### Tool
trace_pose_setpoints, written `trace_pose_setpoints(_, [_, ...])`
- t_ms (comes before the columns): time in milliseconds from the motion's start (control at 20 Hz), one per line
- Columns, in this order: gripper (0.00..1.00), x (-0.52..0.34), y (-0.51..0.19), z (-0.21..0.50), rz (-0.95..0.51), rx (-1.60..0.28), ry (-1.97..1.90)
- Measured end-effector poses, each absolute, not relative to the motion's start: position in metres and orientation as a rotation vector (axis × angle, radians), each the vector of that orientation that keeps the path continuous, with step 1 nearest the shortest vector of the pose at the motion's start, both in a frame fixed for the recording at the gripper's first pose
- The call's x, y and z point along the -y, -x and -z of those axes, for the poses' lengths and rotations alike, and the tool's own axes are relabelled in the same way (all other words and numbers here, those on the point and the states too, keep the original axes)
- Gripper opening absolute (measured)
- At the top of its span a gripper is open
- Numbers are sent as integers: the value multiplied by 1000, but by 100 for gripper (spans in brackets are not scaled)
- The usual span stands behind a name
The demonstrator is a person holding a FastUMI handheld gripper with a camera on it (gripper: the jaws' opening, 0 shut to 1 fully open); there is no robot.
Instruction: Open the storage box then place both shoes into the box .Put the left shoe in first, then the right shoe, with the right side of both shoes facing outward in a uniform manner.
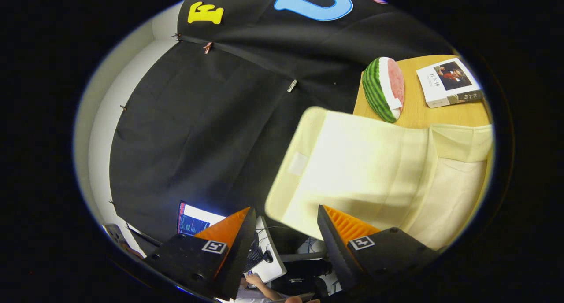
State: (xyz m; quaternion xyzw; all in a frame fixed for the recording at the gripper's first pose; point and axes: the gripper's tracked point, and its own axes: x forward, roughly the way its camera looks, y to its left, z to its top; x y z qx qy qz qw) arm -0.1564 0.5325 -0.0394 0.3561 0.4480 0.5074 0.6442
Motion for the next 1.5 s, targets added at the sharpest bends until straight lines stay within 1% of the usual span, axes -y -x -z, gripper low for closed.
trace_pose_setpoints(100, [96, -523, 148, 40, -1119, -980, -818])
trace_pose_setpoints(250, [96, -491, 141, 34, -1067, -908, -789])
trace_pose_setpoints(350, [96, -454, 134, 38, -1008, -834, -705])
trace_pose_setpoints(550, [96, -354, 118, 78, -815, -727, -419])
trace_pose_setpoints(650, [96, -302, 116, 101, -723, -727, -345])
trace_pose_setpoints(800, [96, -234, 119, 140, -629, -754, -244])
trace_pose_setpoints(1000, [96, -168, 130, 202, -560, -837, -151])
trace_pose_setpoints(1100, [93, -141, 126, 234, -524, -867, -97])
trace_pose_setpoints(1150, [88, -134, 124, 250, -510, -884, -74])
trace_pose_setpoints(1200, [86, -127, 126, 265, -510, -909, -54])
trace_pose_setpoints(1300, [77, -122, 124, 288, -523, -941, -44])
trace_pose_setpoints(1400, [74, -120, 123, 309, -518, -971, -36])
trace_pose_setpoints(1450, [70, -120, 118, 319, -510, -982, -33])
trace_pose_setpoints(1500, [69, -121, 114, 329, -504, -995, -31])
